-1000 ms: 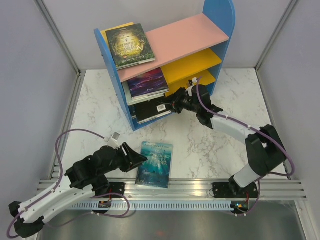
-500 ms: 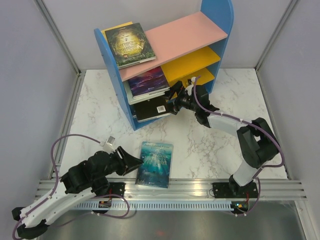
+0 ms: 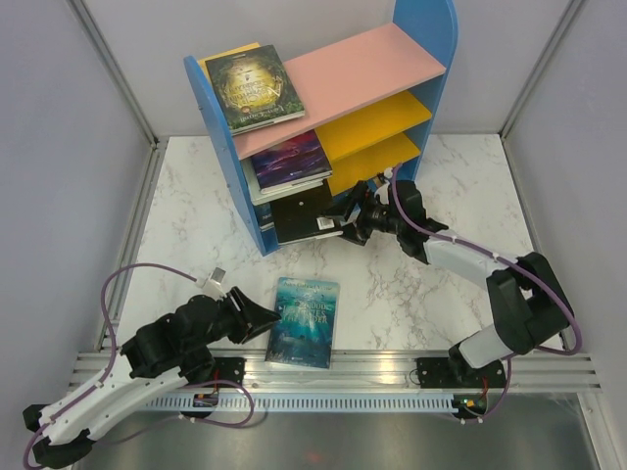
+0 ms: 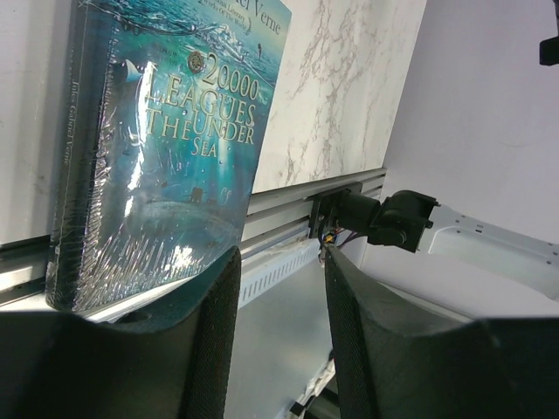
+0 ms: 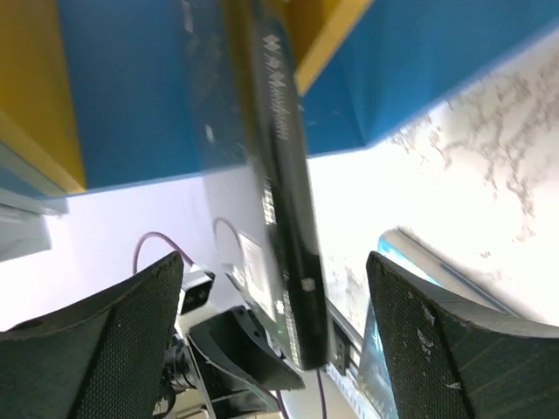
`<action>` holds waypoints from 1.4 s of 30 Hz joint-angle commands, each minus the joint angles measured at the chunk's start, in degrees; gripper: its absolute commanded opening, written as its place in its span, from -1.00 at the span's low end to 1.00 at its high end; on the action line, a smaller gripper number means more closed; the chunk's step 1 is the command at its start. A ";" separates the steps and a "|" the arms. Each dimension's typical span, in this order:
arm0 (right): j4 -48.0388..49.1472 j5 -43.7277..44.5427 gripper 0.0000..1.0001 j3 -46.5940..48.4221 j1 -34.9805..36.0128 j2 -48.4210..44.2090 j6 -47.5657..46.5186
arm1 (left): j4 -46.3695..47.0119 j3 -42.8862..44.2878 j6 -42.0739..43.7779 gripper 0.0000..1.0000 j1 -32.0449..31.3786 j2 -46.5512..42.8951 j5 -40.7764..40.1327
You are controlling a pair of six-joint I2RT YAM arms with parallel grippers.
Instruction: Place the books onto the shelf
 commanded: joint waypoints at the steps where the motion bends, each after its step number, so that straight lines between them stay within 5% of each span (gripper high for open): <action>1: -1.28 -1.82 0.72 -1.37 -0.06 -3.19 -1.69 | 0.10 -0.43 -2.24 -0.06 0.01 0.13 -1.56; 5: -4.27 -1.99 0.31 -1.73 0.03 -5.65 -2.83 | 0.01 -0.51 -2.16 -0.09 0.01 -0.31 -1.39; 9: -4.98 -1.91 -0.37 -1.47 0.02 -6.45 -3.09 | 0.01 -0.87 -2.51 -0.10 0.01 -0.75 -1.30; 12: -4.89 -1.73 -0.58 -0.50 0.02 -5.31 -3.09 | 0.01 -1.04 -2.86 -0.12 0.01 -0.93 -1.30; 29: 1.96 -0.85 -0.77 14.35 2.13 12.00 1.74 | 0.01 -1.83 -2.77 -0.13 0.01 -1.11 -0.51; 32: 4.33 0.46 -0.70 14.79 3.71 13.50 3.76 | -0.08 -2.01 -2.77 -0.13 0.01 -1.02 -0.42; 34: 6.61 1.34 -0.43 14.27 4.50 14.03 4.99 | 0.01 -1.92 -2.68 -0.12 0.01 -0.93 -0.59; 36: 7.85 1.78 0.16 13.57 4.94 14.29 5.96 | -0.08 -1.92 -2.60 -0.11 0.10 -0.93 -0.77; 38: 7.59 1.79 0.46 13.13 5.03 14.03 5.44 | -0.08 -1.75 -2.42 -0.10 0.01 -0.58 -1.03; 42: 2.16 2.40 0.73 11.29 4.51 11.05 1.41 | 0.01 -1.48 -1.63 -0.07 0.01 0.47 -1.39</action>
